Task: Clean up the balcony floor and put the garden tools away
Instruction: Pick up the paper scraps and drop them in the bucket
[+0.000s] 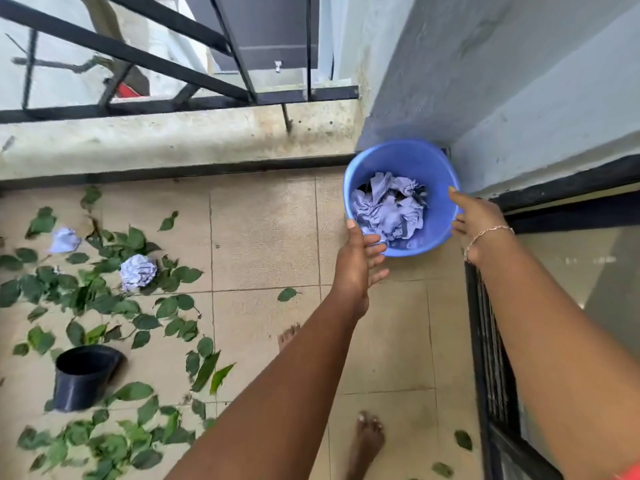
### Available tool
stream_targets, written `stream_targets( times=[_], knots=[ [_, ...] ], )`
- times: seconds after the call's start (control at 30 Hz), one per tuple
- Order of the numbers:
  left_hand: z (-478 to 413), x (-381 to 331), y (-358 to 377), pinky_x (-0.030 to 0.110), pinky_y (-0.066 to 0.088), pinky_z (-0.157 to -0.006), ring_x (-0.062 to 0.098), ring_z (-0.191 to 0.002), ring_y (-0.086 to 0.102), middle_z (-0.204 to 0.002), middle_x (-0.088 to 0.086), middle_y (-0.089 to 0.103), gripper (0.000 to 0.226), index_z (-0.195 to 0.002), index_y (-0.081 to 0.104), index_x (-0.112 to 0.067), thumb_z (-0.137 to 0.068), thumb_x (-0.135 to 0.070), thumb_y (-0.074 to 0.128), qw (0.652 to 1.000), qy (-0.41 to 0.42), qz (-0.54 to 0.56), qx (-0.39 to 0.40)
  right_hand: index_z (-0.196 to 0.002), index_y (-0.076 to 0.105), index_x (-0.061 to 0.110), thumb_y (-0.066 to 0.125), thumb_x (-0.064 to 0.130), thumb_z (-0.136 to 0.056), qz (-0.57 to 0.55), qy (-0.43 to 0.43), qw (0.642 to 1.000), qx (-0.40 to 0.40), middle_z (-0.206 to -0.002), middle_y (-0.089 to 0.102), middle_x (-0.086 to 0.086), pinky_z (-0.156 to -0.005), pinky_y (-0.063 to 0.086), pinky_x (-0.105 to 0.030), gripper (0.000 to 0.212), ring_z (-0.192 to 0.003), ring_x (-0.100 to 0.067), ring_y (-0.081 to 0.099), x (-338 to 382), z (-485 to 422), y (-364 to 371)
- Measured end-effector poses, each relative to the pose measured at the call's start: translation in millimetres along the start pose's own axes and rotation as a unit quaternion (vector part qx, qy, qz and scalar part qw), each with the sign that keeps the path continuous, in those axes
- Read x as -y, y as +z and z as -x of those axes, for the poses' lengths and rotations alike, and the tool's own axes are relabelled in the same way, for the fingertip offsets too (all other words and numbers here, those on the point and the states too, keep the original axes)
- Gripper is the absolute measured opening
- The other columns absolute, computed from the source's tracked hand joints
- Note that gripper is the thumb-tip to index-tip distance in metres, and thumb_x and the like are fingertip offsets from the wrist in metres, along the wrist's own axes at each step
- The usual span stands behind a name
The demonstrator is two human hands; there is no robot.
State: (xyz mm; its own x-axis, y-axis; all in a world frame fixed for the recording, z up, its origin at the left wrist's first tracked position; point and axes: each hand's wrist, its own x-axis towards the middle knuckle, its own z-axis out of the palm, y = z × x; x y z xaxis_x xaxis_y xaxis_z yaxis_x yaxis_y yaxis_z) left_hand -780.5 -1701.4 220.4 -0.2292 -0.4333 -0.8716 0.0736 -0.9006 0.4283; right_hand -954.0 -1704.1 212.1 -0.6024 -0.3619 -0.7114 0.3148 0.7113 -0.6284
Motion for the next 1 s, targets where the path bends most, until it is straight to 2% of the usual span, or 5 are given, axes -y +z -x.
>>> stream_targets(
  times=[0.1,0.2,0.3,0.53,1.0],
  knots=[
    [-2.1,-6.6,-7.8,0.033,0.051,-0.079,0.022,-0.100,0.057,-0.095,0.003,0.062,0.053,-0.095,0.058,-0.013,-0.098,-0.055,0.024,1.000,0.002,-0.021,-0.007,-0.061,0.041,0.019,0.062,0.017,-0.088,0.072,-0.058,0.995,-0.039,-0.044,0.040,0.014,-0.051,0.025,-0.022,0.034,-0.041,0.002,0.032,-24.5,-4.2,-2.0],
    [-2.0,-17.0,-21.7,0.032,0.051,-0.075,0.020,-0.095,0.057,-0.092,0.002,0.062,0.053,-0.096,0.058,-0.012,-0.098,-0.054,0.025,0.999,0.015,-0.037,-0.016,-0.090,0.059,0.011,0.065,0.014,-0.085,0.135,-0.075,0.987,-0.049,-0.078,0.055,-0.005,-0.063,0.037,-0.022,0.008,-0.062,-0.010,0.047,-47.1,19.3,14.7],
    [-0.2,-25.5,-48.9,0.031,0.050,-0.070,0.016,-0.084,0.056,-0.090,0.002,0.060,0.053,-0.102,0.057,-0.010,-0.099,-0.052,0.026,0.996,0.042,-0.068,-0.031,-0.100,0.063,-0.002,0.064,0.005,-0.083,0.212,-0.159,0.964,-0.020,-0.087,0.058,-0.013,-0.059,0.036,-0.005,0.018,-0.064,-0.012,0.049,-67.6,49.9,44.4],
    [24.5,-27.3,-174.4,0.031,0.048,-0.066,0.016,-0.079,0.058,-0.087,0.003,0.062,0.048,-0.095,0.058,-0.013,-0.099,-0.050,0.029,0.991,0.042,-0.026,-0.123,-0.092,0.066,0.006,0.064,0.004,-0.081,0.284,-0.211,0.935,0.020,-0.090,0.062,-0.014,-0.082,0.048,-0.038,0.012,-0.082,-0.030,0.061,-107.0,129.3,129.0],
    [121.1,-50.6,-404.9,0.029,0.048,-0.064,0.015,-0.074,0.058,-0.088,0.004,0.062,0.041,-0.101,0.058,-0.010,-0.101,-0.042,0.033,0.954,0.052,0.121,-0.270,-0.092,0.065,0.013,0.061,0.005,-0.083,0.357,-0.254,0.884,0.164,-0.098,0.061,-0.008,-0.076,0.050,-0.036,0.013,-0.077,-0.016,0.058,-161.4,292.6,268.9]
  ],
)
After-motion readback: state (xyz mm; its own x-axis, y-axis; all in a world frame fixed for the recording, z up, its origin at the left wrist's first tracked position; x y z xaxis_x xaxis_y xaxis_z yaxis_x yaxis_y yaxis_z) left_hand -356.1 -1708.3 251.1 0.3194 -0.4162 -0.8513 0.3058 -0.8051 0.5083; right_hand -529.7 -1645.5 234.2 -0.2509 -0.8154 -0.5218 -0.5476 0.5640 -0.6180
